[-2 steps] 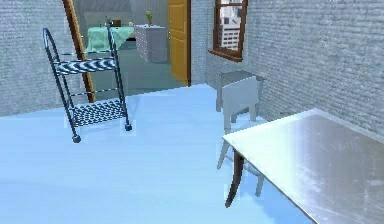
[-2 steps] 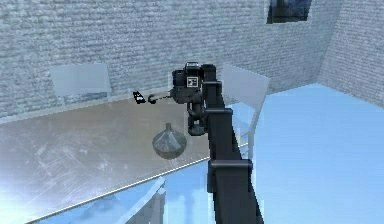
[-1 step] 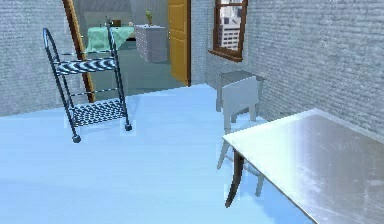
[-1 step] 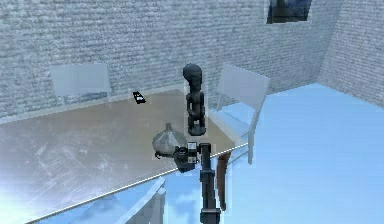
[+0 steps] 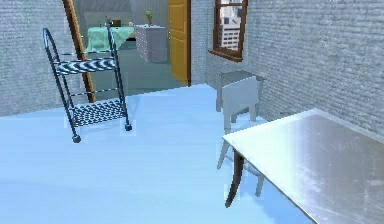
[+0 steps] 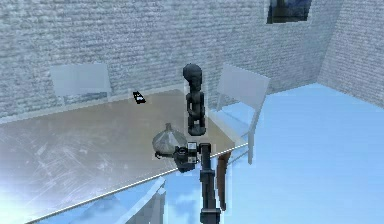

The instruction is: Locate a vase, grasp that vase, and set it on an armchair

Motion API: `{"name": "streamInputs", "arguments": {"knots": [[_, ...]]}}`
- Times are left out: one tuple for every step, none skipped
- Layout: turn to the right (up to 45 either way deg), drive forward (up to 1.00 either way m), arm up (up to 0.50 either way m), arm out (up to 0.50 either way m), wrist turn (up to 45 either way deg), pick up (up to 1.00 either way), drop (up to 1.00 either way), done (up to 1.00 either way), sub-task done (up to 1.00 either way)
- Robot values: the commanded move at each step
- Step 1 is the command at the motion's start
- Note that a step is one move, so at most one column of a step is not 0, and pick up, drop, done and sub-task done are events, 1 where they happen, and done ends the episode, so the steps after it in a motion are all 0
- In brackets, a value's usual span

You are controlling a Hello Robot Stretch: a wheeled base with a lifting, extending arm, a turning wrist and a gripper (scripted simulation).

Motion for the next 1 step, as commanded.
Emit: {"name": "streamInputs", "arguments": {"knots": [[0.0,0.00,0.10,0.00,0.0,0.00,0.00,0.00,0.00]]}}
